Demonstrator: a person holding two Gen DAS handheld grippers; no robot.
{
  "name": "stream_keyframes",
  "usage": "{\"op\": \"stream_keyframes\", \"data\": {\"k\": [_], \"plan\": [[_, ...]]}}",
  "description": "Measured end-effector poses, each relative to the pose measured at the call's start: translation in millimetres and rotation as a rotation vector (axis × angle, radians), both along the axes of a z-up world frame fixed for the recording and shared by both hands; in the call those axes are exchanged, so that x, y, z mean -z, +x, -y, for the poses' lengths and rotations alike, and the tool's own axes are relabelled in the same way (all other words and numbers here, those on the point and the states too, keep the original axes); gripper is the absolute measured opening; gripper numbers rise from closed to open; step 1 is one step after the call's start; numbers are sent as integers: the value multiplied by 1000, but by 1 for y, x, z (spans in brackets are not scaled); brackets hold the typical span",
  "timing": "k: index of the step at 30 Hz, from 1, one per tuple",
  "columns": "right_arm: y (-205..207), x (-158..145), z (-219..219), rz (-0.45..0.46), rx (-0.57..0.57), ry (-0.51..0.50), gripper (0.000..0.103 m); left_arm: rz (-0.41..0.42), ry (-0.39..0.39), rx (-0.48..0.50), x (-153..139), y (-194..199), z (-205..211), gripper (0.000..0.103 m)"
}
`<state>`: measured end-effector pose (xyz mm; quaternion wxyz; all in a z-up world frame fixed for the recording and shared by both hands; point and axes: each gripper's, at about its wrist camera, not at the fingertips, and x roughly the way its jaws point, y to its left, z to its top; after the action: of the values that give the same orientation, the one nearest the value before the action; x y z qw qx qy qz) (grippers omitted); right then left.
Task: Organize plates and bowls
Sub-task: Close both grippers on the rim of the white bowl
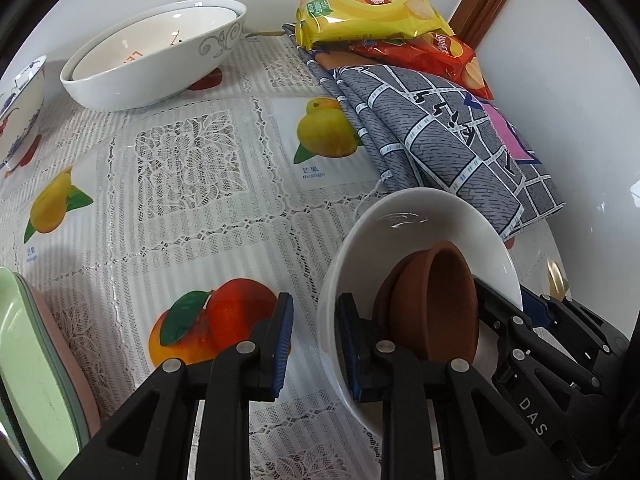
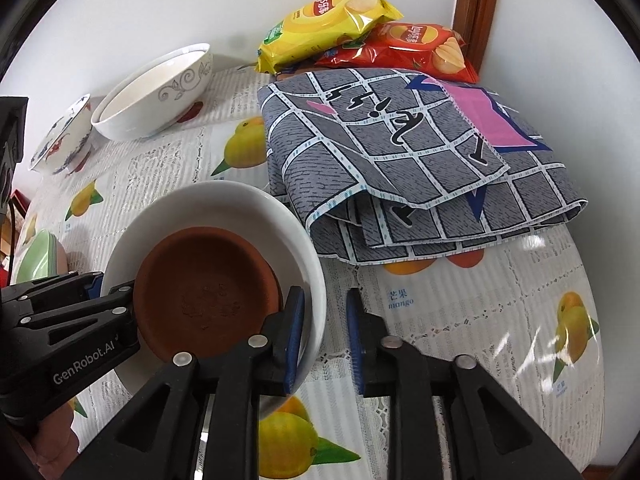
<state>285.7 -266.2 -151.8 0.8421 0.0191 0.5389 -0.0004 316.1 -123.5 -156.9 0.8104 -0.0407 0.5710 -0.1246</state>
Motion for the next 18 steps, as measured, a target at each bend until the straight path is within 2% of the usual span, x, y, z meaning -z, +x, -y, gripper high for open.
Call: {"op": "stream_keyframes", "data": {"k": [6, 14, 18], "plan": [[-2, 1, 4, 21, 8, 34, 23, -8, -31, -5, 0, -1, 1, 11], [-6, 1, 4, 57, 13, 42, 23, 5, -40, -21, 1, -1, 1, 12], [-7, 2, 3, 68, 20, 67, 15, 15, -40, -19, 1, -2, 1, 12]]}}
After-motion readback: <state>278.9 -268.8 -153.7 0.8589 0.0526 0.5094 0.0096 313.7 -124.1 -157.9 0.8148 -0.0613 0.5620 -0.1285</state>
